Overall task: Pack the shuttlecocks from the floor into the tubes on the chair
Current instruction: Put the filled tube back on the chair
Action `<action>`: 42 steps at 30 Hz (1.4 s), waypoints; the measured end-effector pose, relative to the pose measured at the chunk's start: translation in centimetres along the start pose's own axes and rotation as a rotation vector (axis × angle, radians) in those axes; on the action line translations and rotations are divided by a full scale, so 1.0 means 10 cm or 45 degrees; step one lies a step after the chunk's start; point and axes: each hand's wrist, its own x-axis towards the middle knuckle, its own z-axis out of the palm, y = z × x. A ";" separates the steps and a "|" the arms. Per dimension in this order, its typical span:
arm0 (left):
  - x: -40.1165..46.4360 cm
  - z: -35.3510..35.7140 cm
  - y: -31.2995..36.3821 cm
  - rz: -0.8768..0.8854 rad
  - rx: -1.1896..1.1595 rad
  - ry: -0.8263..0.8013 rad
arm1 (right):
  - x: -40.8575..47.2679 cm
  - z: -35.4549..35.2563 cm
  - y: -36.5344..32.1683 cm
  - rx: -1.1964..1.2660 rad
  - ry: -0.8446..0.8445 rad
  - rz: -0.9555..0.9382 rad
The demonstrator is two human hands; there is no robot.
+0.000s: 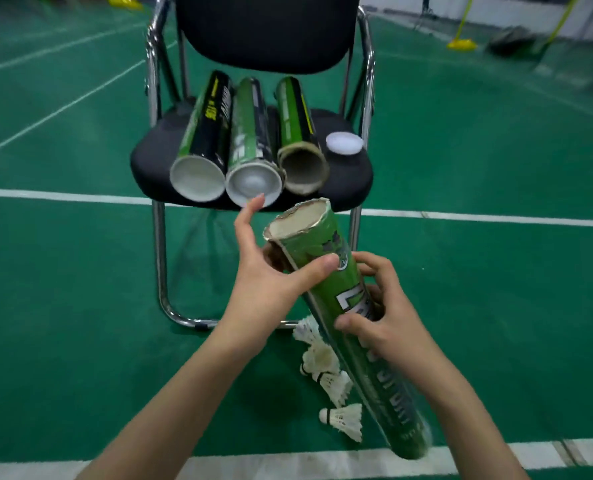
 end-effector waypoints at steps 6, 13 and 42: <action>0.32 -0.11 0.46 0.147 0.152 0.033 | 0.91 -0.26 -0.34 -0.125 0.188 -0.247; 0.58 -0.18 0.60 0.205 0.220 0.004 | 2.30 -0.47 -0.30 -0.881 0.529 -0.256; 0.05 -0.29 0.13 0.128 0.486 -0.088 | 0.47 0.12 -0.89 -0.568 0.244 -0.552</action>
